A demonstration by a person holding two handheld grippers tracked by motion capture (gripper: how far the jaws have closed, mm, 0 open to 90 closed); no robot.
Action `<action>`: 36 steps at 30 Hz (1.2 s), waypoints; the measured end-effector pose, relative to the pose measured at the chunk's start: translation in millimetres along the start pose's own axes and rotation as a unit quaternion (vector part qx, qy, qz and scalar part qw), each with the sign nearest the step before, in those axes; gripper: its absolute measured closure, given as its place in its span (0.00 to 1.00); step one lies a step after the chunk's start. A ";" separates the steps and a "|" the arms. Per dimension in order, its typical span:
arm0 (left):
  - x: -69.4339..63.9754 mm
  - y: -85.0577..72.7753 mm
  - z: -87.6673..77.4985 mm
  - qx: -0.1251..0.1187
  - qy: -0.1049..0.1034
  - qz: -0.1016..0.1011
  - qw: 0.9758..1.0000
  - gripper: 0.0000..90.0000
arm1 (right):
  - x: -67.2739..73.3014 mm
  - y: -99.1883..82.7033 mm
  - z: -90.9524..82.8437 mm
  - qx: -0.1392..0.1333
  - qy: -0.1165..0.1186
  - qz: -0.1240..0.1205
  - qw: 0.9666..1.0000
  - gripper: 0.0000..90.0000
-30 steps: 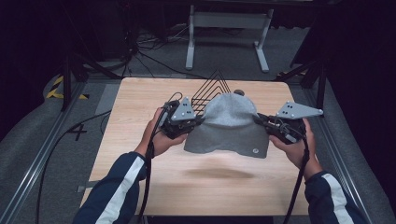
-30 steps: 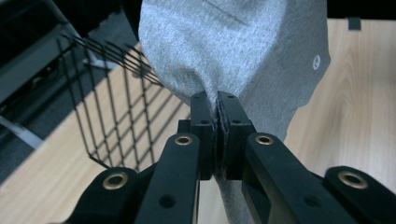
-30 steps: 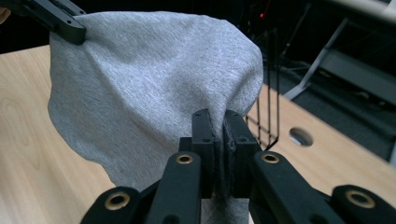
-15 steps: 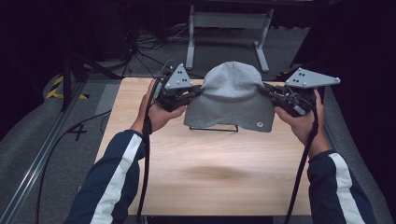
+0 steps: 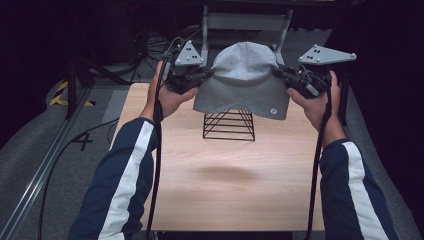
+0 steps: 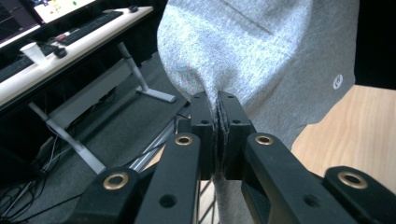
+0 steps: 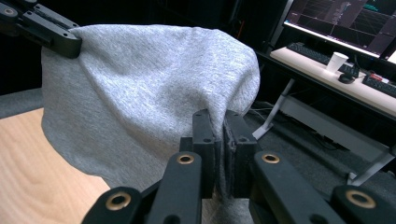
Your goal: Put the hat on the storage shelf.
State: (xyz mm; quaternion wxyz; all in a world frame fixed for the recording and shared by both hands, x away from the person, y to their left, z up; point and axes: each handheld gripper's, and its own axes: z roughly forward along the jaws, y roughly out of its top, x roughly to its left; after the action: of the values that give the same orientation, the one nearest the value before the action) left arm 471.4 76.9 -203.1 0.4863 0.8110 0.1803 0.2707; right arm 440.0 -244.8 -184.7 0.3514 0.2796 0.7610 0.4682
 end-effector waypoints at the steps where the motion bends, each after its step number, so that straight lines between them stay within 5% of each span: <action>1: 2.6 0.4 1.6 0.001 0.002 -0.001 1.000 0.96 | -1.0 1.3 1.9 0.000 -0.001 0.000 1.000 0.95; 15: 26.9 -2.6 27.1 0.015 0.009 -0.028 0.999 0.96 | -20.5 6.0 32.7 0.000 -0.003 0.020 1.000 0.95; 24: 32.2 -28.9 43.3 0.015 0.002 -0.064 0.998 0.96 | -22.2 -8.8 47.0 0.007 0.005 0.031 0.999 0.95; 36: 37.7 -20.5 50.1 0.004 0.025 -0.055 0.998 0.96 | -31.8 -11.4 52.5 -0.007 -0.006 0.043 0.999 0.95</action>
State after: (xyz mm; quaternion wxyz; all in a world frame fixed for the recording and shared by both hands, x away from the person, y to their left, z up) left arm 531.2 72.7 -230.3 0.4928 0.7945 0.2382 0.2632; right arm 499.7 -246.3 -202.9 0.3371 0.3125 0.7429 0.4867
